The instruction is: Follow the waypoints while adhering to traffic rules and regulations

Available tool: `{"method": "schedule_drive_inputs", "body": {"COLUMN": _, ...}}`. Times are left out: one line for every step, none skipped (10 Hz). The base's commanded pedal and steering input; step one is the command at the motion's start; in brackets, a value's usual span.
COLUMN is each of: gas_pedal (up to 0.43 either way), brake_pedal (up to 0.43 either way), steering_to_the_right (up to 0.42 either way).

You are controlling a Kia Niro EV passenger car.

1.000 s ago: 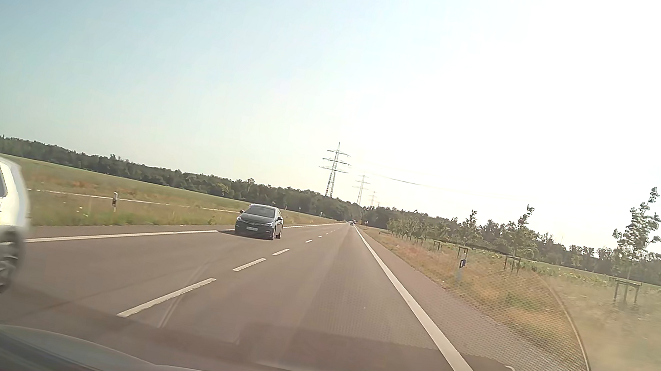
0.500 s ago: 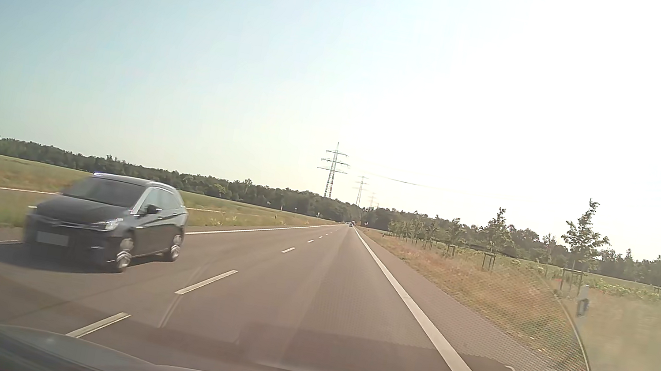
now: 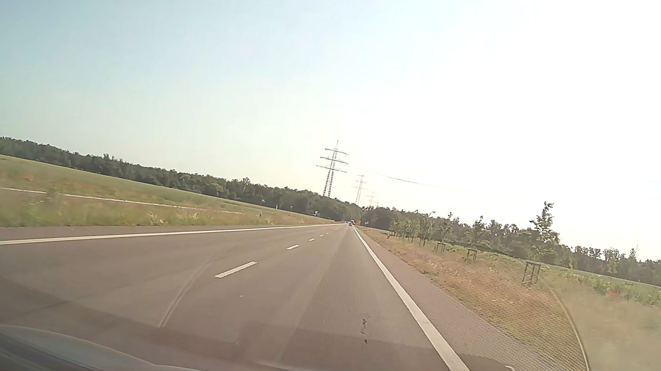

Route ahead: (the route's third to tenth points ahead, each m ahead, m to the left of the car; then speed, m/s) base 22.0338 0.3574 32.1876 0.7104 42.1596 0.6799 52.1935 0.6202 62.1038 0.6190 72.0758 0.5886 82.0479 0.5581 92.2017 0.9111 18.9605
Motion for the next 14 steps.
{"method": "schedule_drive_inputs", "body": {"gas_pedal": 0.079, "brake_pedal": 0.018, "steering_to_the_right": 0.002}}
{"method": "schedule_drive_inputs", "body": {"gas_pedal": 0.079, "brake_pedal": 0.018, "steering_to_the_right": 0.002}}
{"method": "schedule_drive_inputs", "body": {"gas_pedal": 0.079, "brake_pedal": 0.018, "steering_to_the_right": 0.002}}
{"method": "schedule_drive_inputs", "body": {"gas_pedal": 0.079, "brake_pedal": 0.018, "steering_to_the_right": 0.002}}
{"method": "schedule_drive_inputs", "body": {"gas_pedal": 0.079, "brake_pedal": 0.018, "steering_to_the_right": 0.002}}
{"method": "schedule_drive_inputs", "body": {"gas_pedal": 0.079, "brake_pedal": 0.018, "steering_to_the_right": 0.001}}
{"method": "schedule_drive_inputs", "body": {"gas_pedal": 0.079, "brake_pedal": 0.018, "steering_to_the_right": 0.002}}
{"method": "schedule_drive_inputs", "body": {"gas_pedal": 0.079, "brake_pedal": 0.018, "steering_to_the_right": 0.001}}
{"method": "schedule_drive_inputs", "body": {"gas_pedal": 0.079, "brake_pedal": 0.018, "steering_to_the_right": 0.001}}
{"method": "schedule_drive_inputs", "body": {"gas_pedal": 0.079, "brake_pedal": 0.018, "steering_to_the_right": 0.001}}
{"method": "schedule_drive_inputs", "body": {"gas_pedal": 0.079, "brake_pedal": 0.018, "steering_to_the_right": 0.001}}
{"method": "schedule_drive_inputs", "body": {"gas_pedal": 0.079, "brake_pedal": 0.018, "steering_to_the_right": 0.002}}
{"method": "schedule_drive_inputs", "body": {"gas_pedal": 0.079, "brake_pedal": 0.018, "steering_to_the_right": 0.001}}
{"method": "schedule_drive_inputs", "body": {"gas_pedal": 0.079, "brake_pedal": 0.018, "steering_to_the_right": 0.001}}
